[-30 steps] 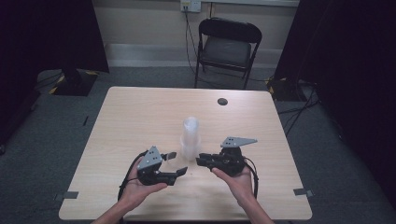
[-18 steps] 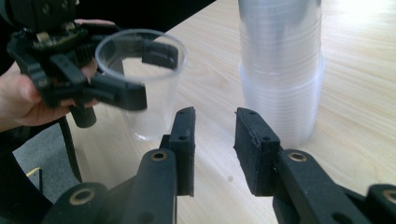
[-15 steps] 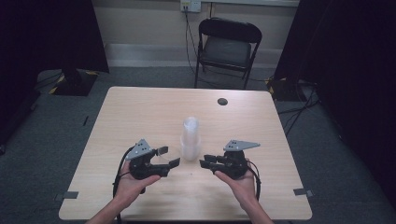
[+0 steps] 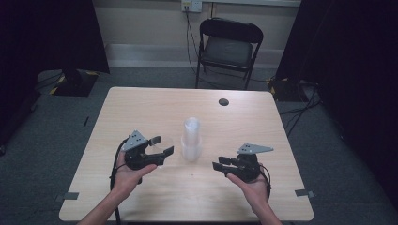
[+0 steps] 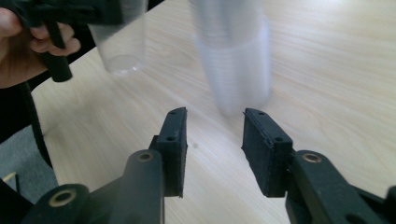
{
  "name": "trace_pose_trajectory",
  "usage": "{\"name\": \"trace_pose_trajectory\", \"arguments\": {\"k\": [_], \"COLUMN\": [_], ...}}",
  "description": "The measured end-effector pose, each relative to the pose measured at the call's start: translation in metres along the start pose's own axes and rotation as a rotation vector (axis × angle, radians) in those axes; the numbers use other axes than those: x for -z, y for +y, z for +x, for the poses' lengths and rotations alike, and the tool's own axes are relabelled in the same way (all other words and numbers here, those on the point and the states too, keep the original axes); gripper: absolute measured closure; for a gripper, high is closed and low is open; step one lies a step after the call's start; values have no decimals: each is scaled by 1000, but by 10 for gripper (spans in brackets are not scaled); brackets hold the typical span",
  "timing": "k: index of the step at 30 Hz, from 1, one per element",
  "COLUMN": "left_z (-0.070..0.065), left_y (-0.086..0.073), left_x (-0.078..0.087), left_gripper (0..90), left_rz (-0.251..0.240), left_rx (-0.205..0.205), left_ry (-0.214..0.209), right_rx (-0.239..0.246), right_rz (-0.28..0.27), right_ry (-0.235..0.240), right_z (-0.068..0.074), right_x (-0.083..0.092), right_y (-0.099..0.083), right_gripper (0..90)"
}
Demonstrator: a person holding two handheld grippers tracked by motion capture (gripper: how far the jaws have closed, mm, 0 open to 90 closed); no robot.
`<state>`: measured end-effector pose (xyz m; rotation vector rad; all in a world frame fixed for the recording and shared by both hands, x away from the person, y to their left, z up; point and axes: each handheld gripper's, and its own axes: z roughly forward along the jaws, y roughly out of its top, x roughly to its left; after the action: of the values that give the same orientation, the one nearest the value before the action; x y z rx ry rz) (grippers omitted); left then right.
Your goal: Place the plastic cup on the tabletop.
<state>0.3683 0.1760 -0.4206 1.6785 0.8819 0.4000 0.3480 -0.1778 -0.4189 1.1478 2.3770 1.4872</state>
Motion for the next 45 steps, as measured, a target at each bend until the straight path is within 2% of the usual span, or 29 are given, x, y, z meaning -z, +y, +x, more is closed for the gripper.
{"name": "trace_pose_trajectory", "arguments": {"k": [1,5,8,11,15,17,18,19,22,23,24,26,29,31,32,37,41,45], "left_z": [2,9,13,23,33,36,38,40,45,47,48,51,55,57,59,67,73,74], "left_y": [1,7,6,4,2,1,3,4,9,9,10,13,14,12,11,8,8,5], "left_x": [0,-1,-4,-12,-17,-19,-20,-21,-24,-26,-28,-34,-44,-50,-53,-64,-72,-79], "left_gripper": [294,294,292,292,292,291,289,287,287,287,287,284,282,280,278,275,275,274], "left_rz": [1,-4,-9,18,23,31,57,60,32,5,12,36,-1,-5,10,18,15,29], "left_rx": [-8,-39,-25,-42,-34,-47,-48,-57,-68,-82,-93,-95,-90,-58,-46,-30,-21,-35], "left_ry": [12,51,64,100,126,150,159,168,205,214,219,220,212,206,201,204,204,208], "right_rx": [-19,-39,-41,-42,-56,-66,-71,-74,-76,-79,-81,-83,-83,-79,-76,-72,-71,-73], "right_rz": [5,4,0,9,5,5,6,2,-7,-12,-16,-20,-14,-10,-9,-5,-5,-2], "right_ry": [-4,-27,-33,-58,-74,-78,-81,-82,-84,-83,-86,-87,-84,-85,-89,-94,-92,-92], "right_z": [-4,-10,-11,-14,-17,-18,-18,-18,-19,-20,-20,-21,-23,-24,-24,-23,-22,-23], "right_x": [1,7,9,15,19,19,20,20,22,22,23,23,21,21,20,19,19,18], "right_y": [-3,-10,-12,-16,-23,-27,-28,-30,-30,-30,-29,-29,-30,-30,-30,-31,-31,-30], "right_gripper": [600,560,544,542,544,545,551,555,559,559,560,561,561,557,552,549,543,542]}}
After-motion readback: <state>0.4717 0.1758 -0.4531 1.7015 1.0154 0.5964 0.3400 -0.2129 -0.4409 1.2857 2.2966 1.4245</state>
